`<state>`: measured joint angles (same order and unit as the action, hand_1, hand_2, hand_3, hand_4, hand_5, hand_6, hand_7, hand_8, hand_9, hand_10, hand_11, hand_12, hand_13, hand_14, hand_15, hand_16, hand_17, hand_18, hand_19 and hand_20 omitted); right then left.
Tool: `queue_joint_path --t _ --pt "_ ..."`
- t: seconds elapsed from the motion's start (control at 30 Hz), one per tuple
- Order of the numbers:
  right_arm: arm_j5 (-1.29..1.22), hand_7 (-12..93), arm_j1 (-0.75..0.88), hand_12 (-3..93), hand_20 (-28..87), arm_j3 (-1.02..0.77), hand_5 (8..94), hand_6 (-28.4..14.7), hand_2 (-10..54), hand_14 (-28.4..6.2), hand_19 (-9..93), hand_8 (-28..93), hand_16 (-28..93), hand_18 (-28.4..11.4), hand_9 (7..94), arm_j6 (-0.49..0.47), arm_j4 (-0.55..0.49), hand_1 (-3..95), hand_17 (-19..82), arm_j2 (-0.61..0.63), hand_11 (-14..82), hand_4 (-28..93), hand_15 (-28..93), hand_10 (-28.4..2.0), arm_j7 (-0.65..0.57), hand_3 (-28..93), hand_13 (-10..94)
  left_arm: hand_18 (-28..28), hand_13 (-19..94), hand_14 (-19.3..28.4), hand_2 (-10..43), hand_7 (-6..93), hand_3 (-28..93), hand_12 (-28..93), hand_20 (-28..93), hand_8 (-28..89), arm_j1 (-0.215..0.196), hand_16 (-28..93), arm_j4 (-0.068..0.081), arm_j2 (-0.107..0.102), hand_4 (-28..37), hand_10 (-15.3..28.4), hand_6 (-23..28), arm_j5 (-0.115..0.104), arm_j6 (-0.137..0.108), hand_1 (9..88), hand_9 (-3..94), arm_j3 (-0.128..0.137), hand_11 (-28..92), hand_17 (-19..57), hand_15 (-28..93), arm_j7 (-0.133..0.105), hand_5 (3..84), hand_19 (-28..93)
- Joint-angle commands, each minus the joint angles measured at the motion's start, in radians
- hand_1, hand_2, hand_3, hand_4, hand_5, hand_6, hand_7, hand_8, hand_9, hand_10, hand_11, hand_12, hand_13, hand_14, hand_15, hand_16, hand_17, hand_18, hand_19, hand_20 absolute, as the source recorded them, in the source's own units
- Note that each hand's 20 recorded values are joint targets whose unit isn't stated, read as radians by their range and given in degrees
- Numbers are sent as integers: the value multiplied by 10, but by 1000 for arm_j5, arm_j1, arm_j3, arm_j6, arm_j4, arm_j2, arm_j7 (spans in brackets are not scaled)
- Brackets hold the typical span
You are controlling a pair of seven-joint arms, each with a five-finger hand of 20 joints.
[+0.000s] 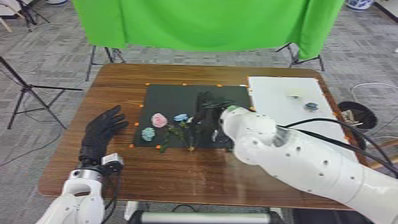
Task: Arrange flowers
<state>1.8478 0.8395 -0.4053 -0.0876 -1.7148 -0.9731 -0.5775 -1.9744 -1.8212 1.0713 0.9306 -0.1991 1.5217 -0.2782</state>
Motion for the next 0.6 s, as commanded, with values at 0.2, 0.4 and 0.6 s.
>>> queue_joint_path --t 0.2,0.4,0.6 --pt "101 141 -27 153 541 -229 653 2 -95 -10 932 -84 271 -116 750 45 -126 332 683 189 114 -132 601 -154 -32 655 937 151 377 168 -13 146 714 112 204 -80 -35 4 11 8 -283 125 -9 -1 6 189 441 -11 181 62 303 30 439 108" --pt "98 93 -3 150 522 -365 486 -11 -95 -39 932 -56 294 -142 510 -88 -91 285 612 293 62 -140 596 -216 -119 648 874 151 376 169 -13 146 714 112 204 -80 -45 4 8 7 -283 125 -9 -1 5 189 441 -8 181 63 303 35 439 107" --pt "63 36 85 132 468 -459 336 -30 -95 -65 929 -36 269 -168 374 -182 -3 222 563 335 28 -172 585 -249 -172 602 837 152 376 169 -14 147 715 112 205 -80 -44 4 5 7 -283 125 -10 3 4 192 440 -8 181 62 303 38 439 109"
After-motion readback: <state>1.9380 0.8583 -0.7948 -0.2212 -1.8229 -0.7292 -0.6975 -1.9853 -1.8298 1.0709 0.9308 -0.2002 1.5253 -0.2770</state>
